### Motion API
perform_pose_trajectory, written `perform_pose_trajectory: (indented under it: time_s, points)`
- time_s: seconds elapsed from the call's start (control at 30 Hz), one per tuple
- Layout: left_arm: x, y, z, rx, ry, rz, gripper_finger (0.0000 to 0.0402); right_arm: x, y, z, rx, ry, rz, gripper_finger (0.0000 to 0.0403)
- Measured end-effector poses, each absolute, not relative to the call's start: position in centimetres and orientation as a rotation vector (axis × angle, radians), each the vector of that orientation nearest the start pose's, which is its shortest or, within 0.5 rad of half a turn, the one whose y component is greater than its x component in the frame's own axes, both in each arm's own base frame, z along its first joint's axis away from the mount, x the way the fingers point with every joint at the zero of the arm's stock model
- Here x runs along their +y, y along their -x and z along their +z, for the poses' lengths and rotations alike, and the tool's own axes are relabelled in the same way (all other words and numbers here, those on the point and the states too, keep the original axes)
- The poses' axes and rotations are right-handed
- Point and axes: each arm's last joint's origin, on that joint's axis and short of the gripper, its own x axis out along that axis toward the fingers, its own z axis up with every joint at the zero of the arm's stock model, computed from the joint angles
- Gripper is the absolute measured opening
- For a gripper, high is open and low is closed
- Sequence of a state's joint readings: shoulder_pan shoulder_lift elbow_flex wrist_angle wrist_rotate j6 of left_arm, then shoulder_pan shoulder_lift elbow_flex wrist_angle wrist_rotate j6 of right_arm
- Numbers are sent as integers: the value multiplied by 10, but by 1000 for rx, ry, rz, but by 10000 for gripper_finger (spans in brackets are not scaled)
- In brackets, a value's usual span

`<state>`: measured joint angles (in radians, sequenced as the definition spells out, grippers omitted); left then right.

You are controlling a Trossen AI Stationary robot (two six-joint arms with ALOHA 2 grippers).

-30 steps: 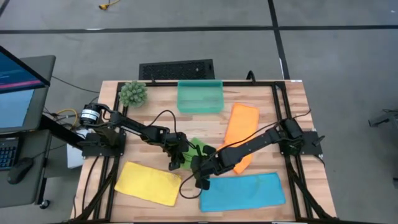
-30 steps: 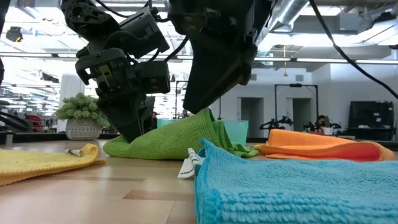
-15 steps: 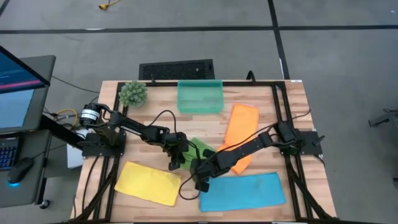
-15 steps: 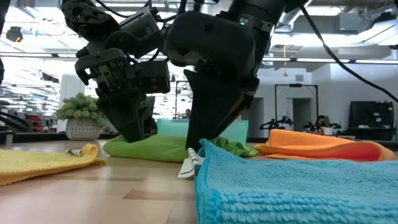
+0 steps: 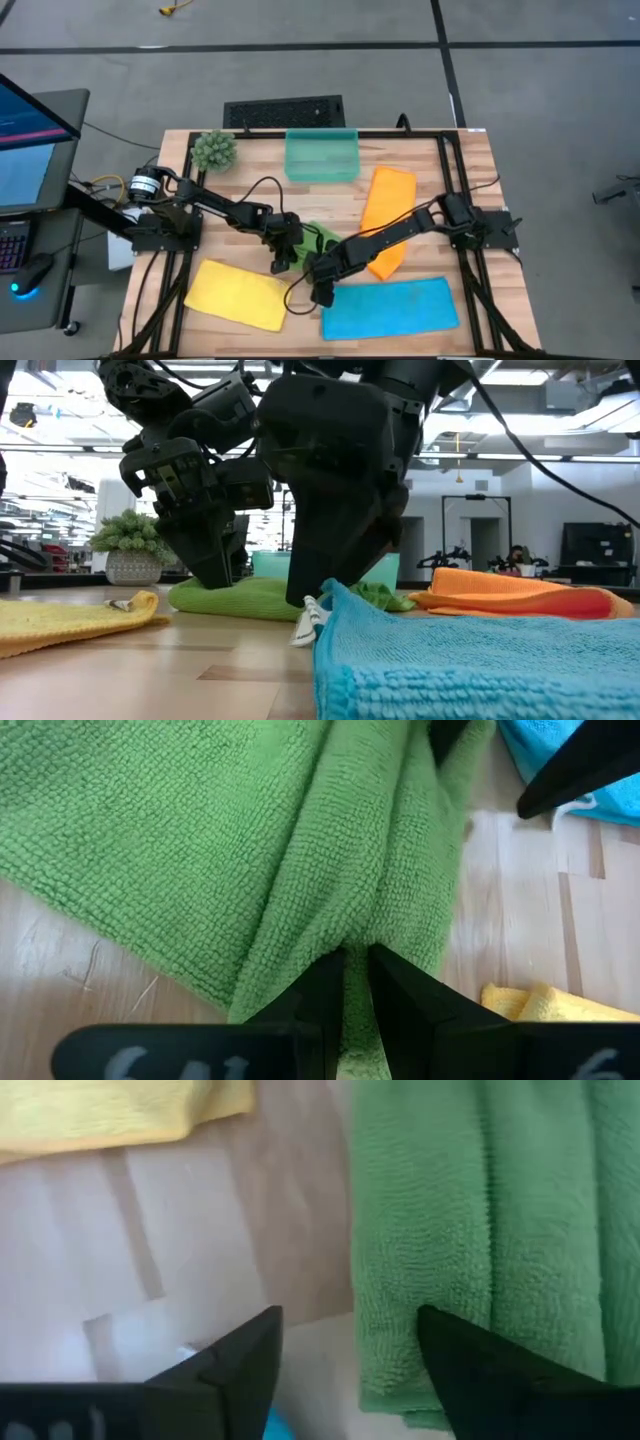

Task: Roll microfiber towels into tight, uniform cylinder then place into a basket
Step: Roll the green towel

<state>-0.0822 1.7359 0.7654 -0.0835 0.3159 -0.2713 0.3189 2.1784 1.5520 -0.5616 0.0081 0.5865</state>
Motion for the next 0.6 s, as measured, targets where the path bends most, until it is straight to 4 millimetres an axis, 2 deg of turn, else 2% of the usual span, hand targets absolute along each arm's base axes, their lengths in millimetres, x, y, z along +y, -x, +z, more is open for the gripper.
perform_pose_trajectory:
  time_s: [0.23, 0.43, 0.6]
  points:
    - [-34, -296, 113, 1112, 397, -231, 51, 130, -419, 131, 1203, -274, -174, 256]
    - [-33, -294, 112, 1138, 443, -248, 51, 129, -418, 128, 1201, -228, -201, 223]
    - [-32, -294, 112, 1143, 430, -217, 51, 135, -419, 138, 1187, -154, -135, 194]
